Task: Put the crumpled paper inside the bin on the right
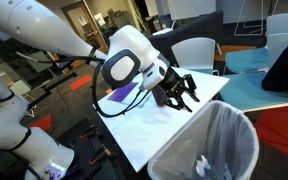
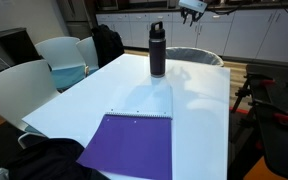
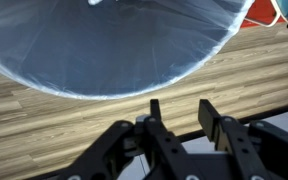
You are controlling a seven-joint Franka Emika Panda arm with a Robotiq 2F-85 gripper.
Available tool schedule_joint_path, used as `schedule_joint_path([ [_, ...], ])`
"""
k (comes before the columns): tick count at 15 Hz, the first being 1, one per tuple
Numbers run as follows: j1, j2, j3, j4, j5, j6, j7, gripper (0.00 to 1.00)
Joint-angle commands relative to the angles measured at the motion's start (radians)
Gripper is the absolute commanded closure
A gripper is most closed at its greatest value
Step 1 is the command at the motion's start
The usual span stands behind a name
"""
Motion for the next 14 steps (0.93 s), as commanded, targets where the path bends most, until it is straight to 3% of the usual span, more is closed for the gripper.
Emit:
schedule_joint_path([
  [1,0.03,0.003,-0.026,0.02,-0.012,-0.03,0.048,0.22],
  [2,0.088,0.008,-0.078,0.013,0.066,-0.021,-0.017,0.13],
  [4,0.112,0.008,-0.099,0.009,0.099,-0.019,-0.035,0.01],
  [7,0.158,0.008,-0.139,0.002,0.136,-0.011,-0.049,0.0],
  [8,0.138,-0.007,-0.105,-0.012,0.178,-0.016,-0.096,0.0],
  [9,0.161,0.016,-0.14,0.0,0.171,0.003,-0.078,0.0],
  [14,0.163,0.015,-0.134,-0.002,0.199,0.002,-0.106,0.0],
])
